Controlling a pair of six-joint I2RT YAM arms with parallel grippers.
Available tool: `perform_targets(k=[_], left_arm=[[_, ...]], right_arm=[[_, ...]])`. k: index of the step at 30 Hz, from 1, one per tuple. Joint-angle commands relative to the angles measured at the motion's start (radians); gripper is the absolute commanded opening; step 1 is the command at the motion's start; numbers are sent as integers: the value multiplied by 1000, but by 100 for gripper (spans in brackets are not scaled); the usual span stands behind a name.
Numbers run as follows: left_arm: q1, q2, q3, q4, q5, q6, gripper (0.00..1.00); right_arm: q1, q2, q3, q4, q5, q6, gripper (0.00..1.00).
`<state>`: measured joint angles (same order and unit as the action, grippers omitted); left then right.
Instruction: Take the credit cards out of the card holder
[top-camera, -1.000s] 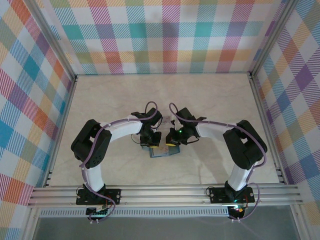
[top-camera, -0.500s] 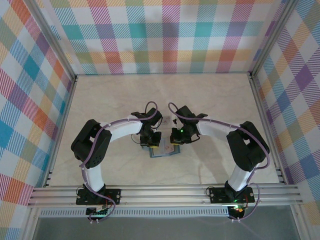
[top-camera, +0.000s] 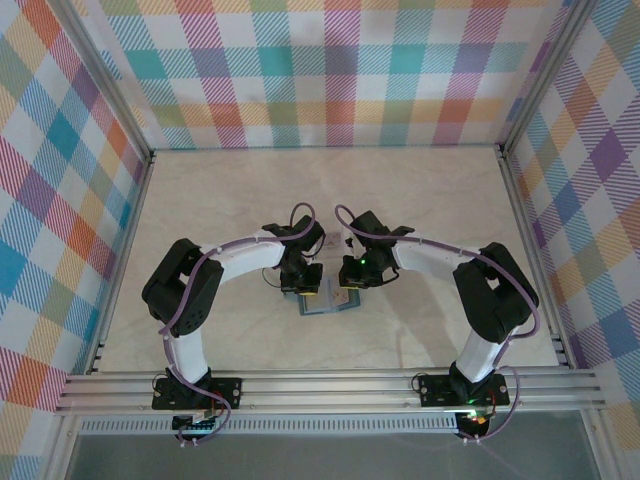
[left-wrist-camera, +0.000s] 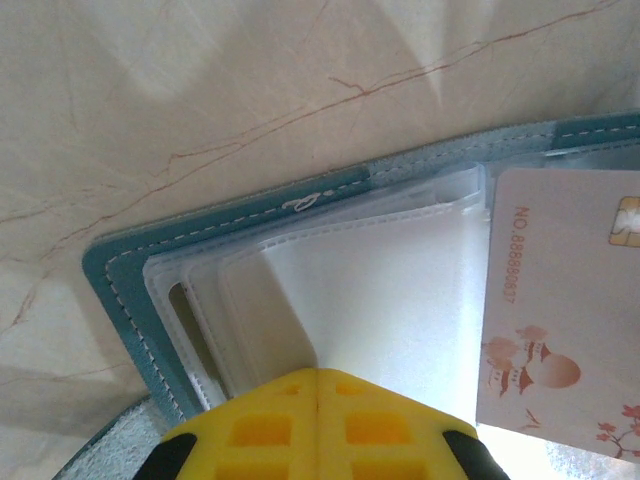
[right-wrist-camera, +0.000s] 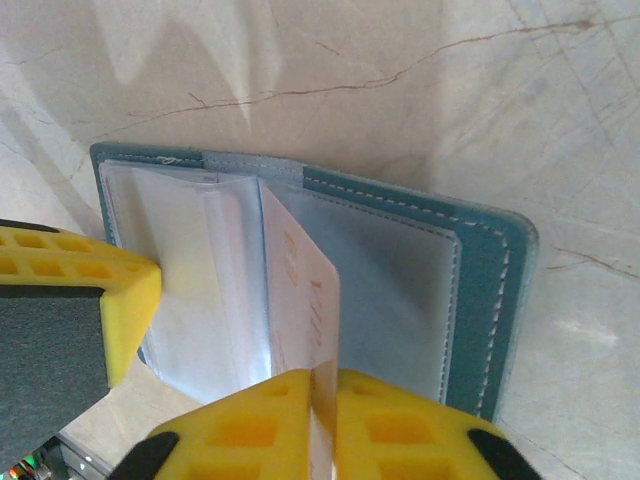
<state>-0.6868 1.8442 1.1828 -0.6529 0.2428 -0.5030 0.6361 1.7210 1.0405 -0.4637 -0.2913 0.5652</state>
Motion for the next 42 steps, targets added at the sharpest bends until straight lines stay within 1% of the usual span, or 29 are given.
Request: perform_targets(k=[1, 5, 8, 17, 23, 26, 29, 31, 35, 39, 42], left_arm=[[-19, 35, -19, -46, -17, 14, 5], [-19, 32, -21, -44, -14, 14, 5], [-19, 23, -19, -45, -19, 15, 5], [-19, -60, -2, -53, -45, 3, 7], [-19, -112, 4, -77, -82, -2, 7], [-18, -146, -9, -77, -110, -13, 8], [-15, -177, -29, -71, -128, -22, 8], [-12, -197, -43, -61, -139, -26, 8], [6, -225, -85, -36, -142, -41, 8], [25, -239, -124, -17, -124, -50, 8], [38, -257, -158, -4, -116, -57, 8]], right_arm=[[7, 1, -26, 36, -40, 24, 15], [7, 1, -30, 44, -42, 31, 9], [7, -8, -30, 37, -33, 29, 7], [7, -67, -3, -23, 4, 6, 6], [5, -87, 37, -66, 12, -58, 7], [5, -87, 68, -93, 6, -139, 8], [5, -88, 99, -122, -1, -264, 6], [6, -80, 128, -149, 42, -335, 6], [4, -34, 202, -191, 33, -560, 5], [2, 22, 316, -286, 82, -828, 5], [-1, 73, 432, -377, 132, -955, 4]])
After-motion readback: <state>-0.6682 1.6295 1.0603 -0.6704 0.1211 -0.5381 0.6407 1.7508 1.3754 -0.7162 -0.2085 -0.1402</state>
